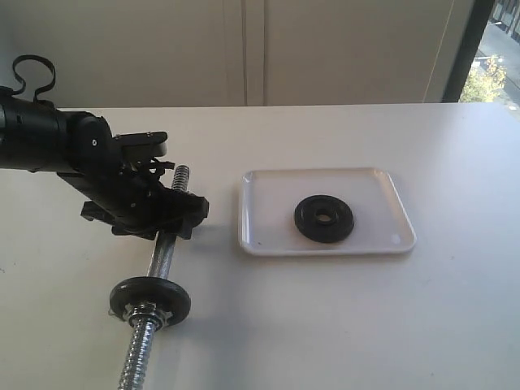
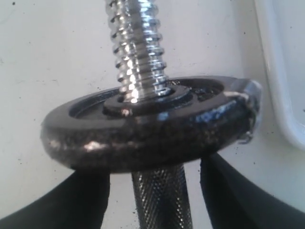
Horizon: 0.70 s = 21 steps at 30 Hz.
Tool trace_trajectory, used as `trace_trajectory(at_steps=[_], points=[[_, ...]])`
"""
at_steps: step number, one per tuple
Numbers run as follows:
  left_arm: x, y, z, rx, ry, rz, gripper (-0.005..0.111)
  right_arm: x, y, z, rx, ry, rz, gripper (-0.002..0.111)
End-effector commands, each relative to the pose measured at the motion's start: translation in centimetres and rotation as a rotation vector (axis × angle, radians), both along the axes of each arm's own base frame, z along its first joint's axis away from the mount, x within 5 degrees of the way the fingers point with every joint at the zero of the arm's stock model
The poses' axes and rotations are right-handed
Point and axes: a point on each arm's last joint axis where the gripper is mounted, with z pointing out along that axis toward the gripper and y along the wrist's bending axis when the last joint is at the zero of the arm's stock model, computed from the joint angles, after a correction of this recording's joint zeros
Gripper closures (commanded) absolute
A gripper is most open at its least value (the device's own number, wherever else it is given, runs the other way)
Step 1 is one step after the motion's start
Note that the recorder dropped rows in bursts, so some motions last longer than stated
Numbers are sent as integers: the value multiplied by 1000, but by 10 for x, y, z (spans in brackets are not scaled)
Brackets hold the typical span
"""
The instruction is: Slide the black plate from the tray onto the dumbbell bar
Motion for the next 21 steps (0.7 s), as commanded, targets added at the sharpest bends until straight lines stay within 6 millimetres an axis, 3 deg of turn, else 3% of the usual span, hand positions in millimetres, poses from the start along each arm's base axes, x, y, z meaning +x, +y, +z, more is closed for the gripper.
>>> trace_trajectory(at_steps=[1,9,10,12,13,15,21], points=[[-1,-2,-6,12,25,-17,48,-1,0,1,-29,-18,0,108],[3,-3,-13,11,14,-13,50,-1,0,4,-24,-54,2,108],[3,-3,-13,11,14,-13,54,-2,1,6,-14,-78,5,108],[3,-3,-13,11,14,-13,72,-4,1,12,38,-136,20,108],[2,-3,-13,15,18,-19,88,-4,1,13,46,-151,23,108],[0,-3,-12,33,21,-59,107,-5,1,14,48,-158,24,108],[-6,0,5,60,-2,-153,107,-6,1,19,58,-213,29,108]])
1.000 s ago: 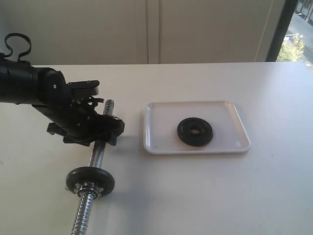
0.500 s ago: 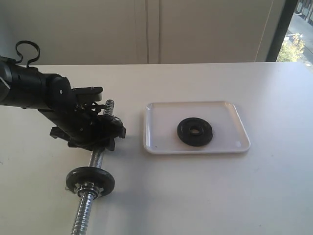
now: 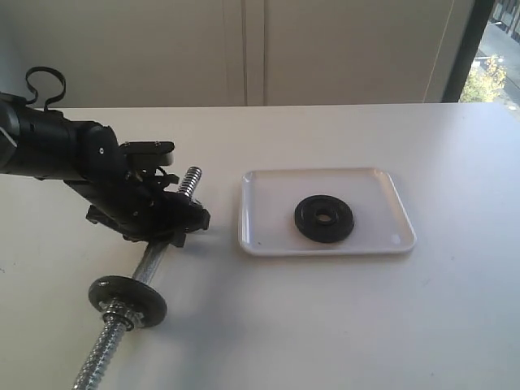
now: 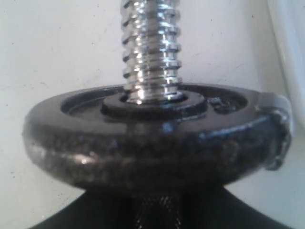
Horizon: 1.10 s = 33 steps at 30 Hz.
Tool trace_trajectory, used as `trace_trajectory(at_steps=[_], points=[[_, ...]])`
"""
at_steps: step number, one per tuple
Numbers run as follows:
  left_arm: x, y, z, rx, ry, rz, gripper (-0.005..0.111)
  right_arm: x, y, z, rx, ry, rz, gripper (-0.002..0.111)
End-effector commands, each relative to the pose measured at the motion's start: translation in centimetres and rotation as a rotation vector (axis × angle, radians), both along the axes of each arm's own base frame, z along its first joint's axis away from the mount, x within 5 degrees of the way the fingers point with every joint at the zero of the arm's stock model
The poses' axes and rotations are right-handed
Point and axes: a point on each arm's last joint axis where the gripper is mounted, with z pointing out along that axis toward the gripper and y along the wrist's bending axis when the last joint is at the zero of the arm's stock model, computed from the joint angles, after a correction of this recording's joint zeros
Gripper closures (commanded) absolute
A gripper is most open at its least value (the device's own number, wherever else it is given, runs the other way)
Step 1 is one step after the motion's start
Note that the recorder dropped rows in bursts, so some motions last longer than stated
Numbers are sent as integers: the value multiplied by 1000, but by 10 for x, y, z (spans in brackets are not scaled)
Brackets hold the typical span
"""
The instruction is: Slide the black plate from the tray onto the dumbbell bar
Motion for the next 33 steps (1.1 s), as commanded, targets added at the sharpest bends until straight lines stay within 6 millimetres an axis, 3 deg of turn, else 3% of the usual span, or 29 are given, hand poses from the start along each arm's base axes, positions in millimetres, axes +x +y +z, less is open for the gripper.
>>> trace_trajectory(at_steps=[1,8,13,18,22,27,30,33], points=[[-10,3,21,24,-3,-83,107,-3,0,6,24,-73,15,108],[-15,5,43,7,-54,-99,107,-6,-1,13,326,-95,143,108],[-15,6,47,10,-70,-117,107,2,-1,5,355,261,88,108],[-16,6,47,14,-67,-123,107,21,2,26,277,560,19,108],[-17,6,47,22,-65,-140,107,62,13,53,51,786,14,108],[-17,6,47,23,-63,-141,107,130,40,78,-223,1097,205,108],[-17,6,47,23,-63,-141,107,179,54,76,-267,1248,279,108],[-17,6,47,23,-63,-141,107,229,67,60,-334,1340,332,108]])
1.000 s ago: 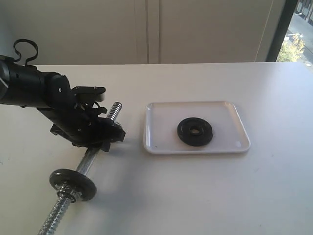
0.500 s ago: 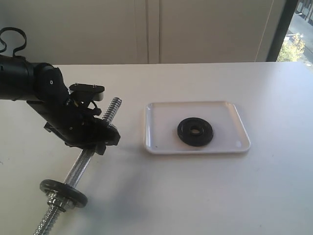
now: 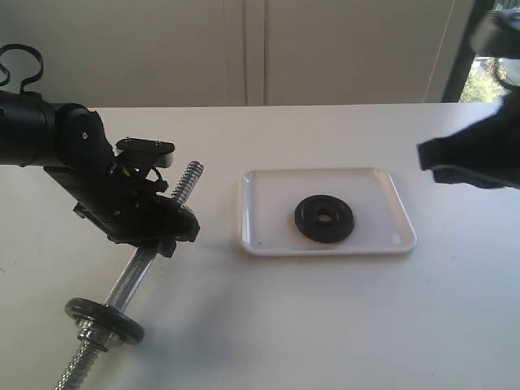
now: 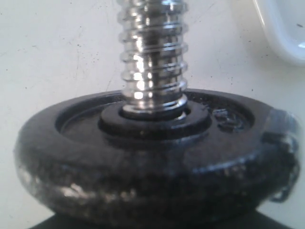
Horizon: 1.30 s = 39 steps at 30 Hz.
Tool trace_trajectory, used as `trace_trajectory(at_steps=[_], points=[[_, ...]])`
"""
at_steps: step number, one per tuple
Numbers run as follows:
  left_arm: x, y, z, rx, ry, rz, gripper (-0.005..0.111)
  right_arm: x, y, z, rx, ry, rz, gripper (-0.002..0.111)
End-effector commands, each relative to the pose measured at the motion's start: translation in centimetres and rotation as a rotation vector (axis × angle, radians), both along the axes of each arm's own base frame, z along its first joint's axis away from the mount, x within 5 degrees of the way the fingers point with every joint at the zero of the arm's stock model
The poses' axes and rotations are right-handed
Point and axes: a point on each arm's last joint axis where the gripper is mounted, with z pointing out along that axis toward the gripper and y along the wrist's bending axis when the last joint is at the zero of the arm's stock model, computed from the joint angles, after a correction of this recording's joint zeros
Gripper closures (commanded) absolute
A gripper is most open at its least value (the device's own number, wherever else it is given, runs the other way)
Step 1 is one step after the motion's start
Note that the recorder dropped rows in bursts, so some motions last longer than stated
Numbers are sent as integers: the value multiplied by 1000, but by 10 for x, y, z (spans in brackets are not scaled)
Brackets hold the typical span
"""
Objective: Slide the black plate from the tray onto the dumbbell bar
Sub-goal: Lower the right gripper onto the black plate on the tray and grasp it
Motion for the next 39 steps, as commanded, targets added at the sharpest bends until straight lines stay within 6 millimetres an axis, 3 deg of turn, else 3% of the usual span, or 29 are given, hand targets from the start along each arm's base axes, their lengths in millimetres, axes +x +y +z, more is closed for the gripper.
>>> trace_trajectory(at_steps=[1,5,9,12,17,19,39], points=[[2,-2,22,-47,-88,1,107,68,24,-22,-63,156,159,108],[5,-2,23,-59,-120,8,107,115,59,-44,-125,254,284,108],[6,-3,24,-65,-135,11,107,143,84,-69,-286,296,385,103],[7,-3,24,-67,-141,12,107,160,95,-84,-335,290,408,84],[7,-3,25,-69,-146,13,107,177,100,-100,-339,220,389,32],[7,-3,25,-70,-150,14,107,180,98,-106,-379,220,405,23],[7,-3,25,-74,-148,18,107,191,100,-154,-407,281,399,20]])
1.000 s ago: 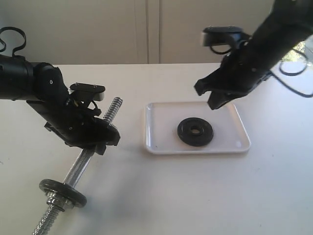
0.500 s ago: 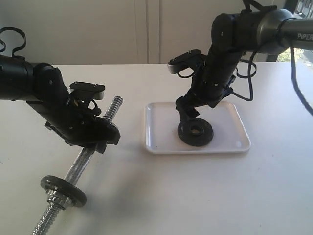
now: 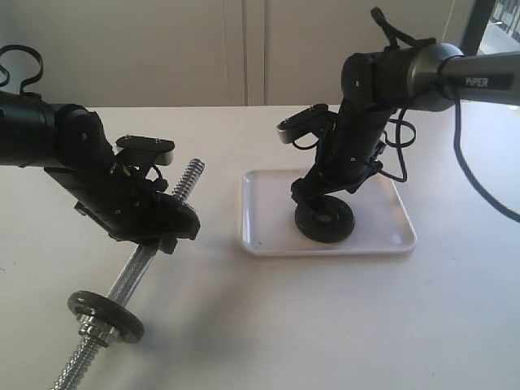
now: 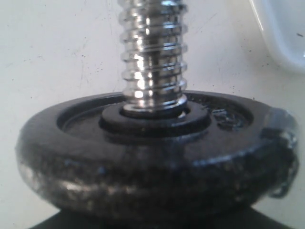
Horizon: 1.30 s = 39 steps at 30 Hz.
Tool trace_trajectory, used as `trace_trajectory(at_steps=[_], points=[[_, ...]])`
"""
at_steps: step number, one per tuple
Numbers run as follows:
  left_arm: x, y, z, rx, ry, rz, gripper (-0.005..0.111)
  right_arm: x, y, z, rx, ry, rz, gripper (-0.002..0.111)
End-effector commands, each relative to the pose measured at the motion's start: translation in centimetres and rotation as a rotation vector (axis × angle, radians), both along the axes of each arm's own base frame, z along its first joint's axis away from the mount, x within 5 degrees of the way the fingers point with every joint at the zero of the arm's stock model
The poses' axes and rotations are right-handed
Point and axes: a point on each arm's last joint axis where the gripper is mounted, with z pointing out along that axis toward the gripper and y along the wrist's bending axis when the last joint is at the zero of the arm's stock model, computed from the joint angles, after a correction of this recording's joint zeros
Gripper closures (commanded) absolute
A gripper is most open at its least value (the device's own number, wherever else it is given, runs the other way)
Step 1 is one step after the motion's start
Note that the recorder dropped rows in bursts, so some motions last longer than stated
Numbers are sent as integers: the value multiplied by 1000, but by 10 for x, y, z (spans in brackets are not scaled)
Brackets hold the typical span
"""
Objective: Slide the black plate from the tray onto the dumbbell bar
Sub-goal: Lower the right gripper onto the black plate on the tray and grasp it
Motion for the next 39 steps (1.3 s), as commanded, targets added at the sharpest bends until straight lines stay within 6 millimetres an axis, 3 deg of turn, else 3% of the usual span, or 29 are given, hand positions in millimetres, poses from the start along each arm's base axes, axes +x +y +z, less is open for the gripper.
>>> trace_trajectory(at_steps=[1,28,30,33,39], points=[[6,-3,24,-66,-122,16,107,2,1,-7,-5,3,-2,20],[6,-3,24,-69,-129,18,107,2,-5,-46,-111,100,43,23],[6,-3,24,-69,-129,18,107,1,-5,-49,-113,107,44,21],[6,-3,24,-69,-129,18,107,1,-5,-49,-115,112,44,3],[6,-3,24,-69,-129,18,107,1,-5,-49,-116,115,44,3]])
